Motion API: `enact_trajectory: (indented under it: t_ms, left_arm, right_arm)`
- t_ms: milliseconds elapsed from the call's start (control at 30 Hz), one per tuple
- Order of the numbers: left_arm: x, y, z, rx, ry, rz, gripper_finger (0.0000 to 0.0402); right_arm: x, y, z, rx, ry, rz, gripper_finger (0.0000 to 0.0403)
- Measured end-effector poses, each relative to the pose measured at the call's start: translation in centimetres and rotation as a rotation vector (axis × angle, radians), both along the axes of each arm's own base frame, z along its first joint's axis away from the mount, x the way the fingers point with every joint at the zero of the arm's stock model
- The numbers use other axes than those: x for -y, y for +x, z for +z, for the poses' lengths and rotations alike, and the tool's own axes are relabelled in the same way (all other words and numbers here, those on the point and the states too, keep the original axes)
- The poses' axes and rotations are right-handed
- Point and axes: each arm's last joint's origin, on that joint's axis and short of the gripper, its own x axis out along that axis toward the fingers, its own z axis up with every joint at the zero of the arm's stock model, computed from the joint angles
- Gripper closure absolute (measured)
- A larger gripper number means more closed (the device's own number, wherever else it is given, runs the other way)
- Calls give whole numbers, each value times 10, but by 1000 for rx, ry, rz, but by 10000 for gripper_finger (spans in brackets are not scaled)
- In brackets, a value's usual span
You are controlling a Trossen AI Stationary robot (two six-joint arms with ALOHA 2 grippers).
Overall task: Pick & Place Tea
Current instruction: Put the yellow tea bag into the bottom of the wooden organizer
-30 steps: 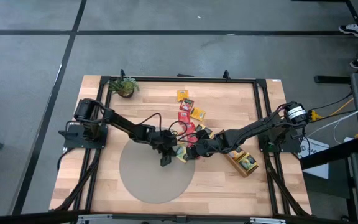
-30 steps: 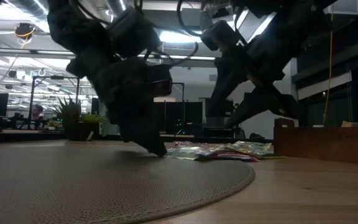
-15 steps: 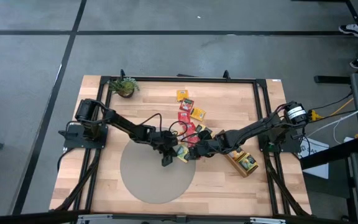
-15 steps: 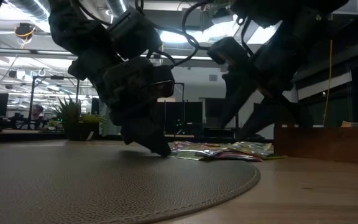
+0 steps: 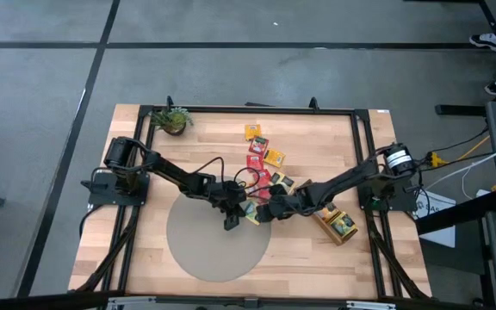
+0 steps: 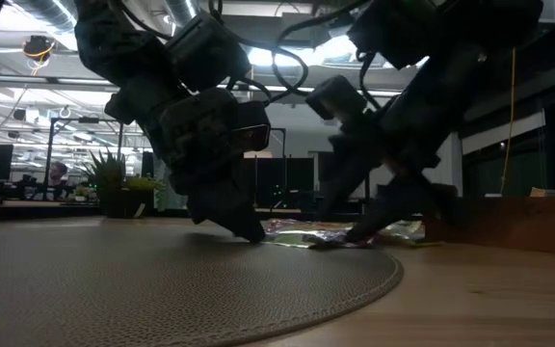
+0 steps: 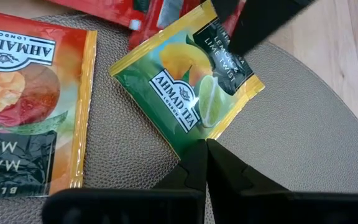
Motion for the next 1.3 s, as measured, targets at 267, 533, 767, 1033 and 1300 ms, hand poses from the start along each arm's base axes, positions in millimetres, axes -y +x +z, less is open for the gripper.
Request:
enact_trajectory:
  t_ms: [267,533,767,1033,1300]
  left_arm:
    - [0,0,0,-3,-4,1,400]
    - [0,0,0,-5,-16,-7,398]
    - [-7,-2,5,-8,-49,-30,388]
    - [-30,-11,54,114,-10,-79,351]
    - [-60,-28,90,134,-165,-9,270]
  right_arm:
    - [6,3,2,31,-28,12,272]
    - [6,3,3,37,-31,10,373]
    - [5,5,5,63,-9,27,394]
    - [2,9,10,104,2,110,397]
    - [-3,32,40,233,-126,269,399]
